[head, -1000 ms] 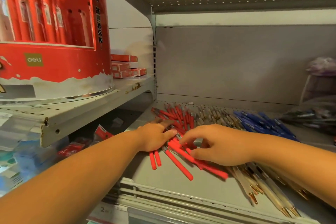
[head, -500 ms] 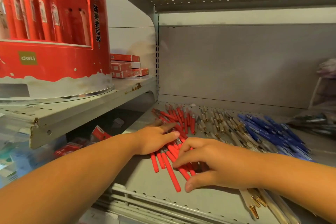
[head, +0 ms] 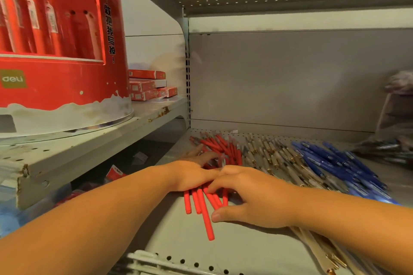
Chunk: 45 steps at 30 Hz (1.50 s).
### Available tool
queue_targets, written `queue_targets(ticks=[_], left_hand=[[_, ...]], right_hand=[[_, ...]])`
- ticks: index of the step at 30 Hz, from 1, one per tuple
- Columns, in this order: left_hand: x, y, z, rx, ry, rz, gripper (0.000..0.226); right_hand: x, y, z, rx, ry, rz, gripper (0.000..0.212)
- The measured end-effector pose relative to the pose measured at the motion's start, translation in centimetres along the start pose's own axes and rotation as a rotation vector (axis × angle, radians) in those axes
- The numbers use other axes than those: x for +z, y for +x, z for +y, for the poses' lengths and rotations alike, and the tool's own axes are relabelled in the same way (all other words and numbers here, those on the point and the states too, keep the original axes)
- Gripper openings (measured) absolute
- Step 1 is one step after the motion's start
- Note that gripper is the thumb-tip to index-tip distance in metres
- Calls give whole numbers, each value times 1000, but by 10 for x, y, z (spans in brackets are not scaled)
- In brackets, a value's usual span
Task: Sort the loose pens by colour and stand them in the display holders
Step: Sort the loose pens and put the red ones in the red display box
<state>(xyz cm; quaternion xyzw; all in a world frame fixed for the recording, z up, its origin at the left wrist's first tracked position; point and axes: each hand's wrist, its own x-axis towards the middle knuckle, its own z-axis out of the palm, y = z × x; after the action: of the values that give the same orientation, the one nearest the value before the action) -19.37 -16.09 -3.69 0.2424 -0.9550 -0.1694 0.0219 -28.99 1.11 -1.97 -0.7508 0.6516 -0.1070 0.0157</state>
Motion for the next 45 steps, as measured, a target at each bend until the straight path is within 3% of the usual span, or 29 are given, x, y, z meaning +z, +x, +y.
queue_targets(ticks=[4,7,11,16,20,24,29,32,39,43,45], left_hand=[[-2,8,0,6,9,18,82],[-7,10,2,22,-47,43,83],[-11,15,2,-83,-98,88,80],[2,9,5,-89,6,39,83],[4,8,7,-118,19,45,85],[1,6,5,-119,5,53,86],[-1,6,5,-130,7,35,90],[-2,6,5,-125,33,14,88],[-2,7,5,-116,84,-19,78],[-3,7,4,-115,74,-13,79],[-3,6,4,-110,78,-7,79]], right_hand=[[-9,-4,11,30,103,9,39],[-26,1,27,176,183,22,22],[-48,32,65,397,176,87,9],[-44,95,91,588,65,-10,46],[-27,138,99,680,68,-111,76],[-16,167,108,784,152,-99,93],[-18,188,110,840,233,-406,57],[-20,194,109,798,119,-504,57],[-23,198,104,740,95,-535,52],[-21,201,103,725,95,-560,28],[-19,200,105,722,69,-463,21]])
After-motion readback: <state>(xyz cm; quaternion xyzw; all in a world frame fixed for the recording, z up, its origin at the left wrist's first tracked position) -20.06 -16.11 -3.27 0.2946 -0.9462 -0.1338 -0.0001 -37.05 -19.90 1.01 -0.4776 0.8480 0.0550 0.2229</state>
